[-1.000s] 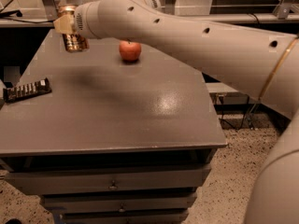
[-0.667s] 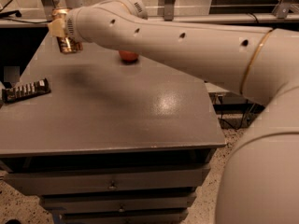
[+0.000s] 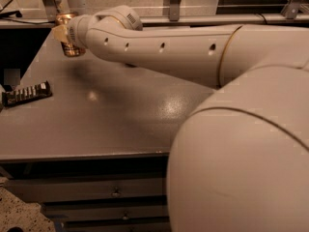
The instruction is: Place orange can upright
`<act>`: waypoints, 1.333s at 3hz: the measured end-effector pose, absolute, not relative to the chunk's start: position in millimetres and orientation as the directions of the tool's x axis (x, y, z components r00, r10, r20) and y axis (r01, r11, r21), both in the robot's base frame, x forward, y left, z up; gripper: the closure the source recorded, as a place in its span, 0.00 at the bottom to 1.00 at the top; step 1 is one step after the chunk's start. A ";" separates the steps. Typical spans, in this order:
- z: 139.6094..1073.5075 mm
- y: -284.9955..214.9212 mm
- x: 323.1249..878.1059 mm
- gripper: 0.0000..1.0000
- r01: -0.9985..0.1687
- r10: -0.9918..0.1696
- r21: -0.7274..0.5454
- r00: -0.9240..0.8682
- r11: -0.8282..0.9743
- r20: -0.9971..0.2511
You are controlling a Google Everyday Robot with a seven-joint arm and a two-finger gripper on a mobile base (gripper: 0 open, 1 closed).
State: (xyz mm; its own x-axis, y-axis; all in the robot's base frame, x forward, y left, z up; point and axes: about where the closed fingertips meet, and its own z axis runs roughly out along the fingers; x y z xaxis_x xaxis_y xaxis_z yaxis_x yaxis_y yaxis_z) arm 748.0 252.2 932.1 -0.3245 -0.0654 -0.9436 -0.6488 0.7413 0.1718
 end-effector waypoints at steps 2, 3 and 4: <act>934.3 238.5 776.1 1.00 -0.623 -0.054 0.135 -0.276 0.770 -0.960; 943.5 243.3 764.2 1.00 -0.643 -0.088 0.099 -0.252 0.759 -0.964; 960.7 230.6 750.6 1.00 -0.680 -0.154 -0.024 -0.132 0.733 -0.979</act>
Offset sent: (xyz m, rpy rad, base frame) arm 0.0157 0.0013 -0.0030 0.0031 -0.0319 -0.0139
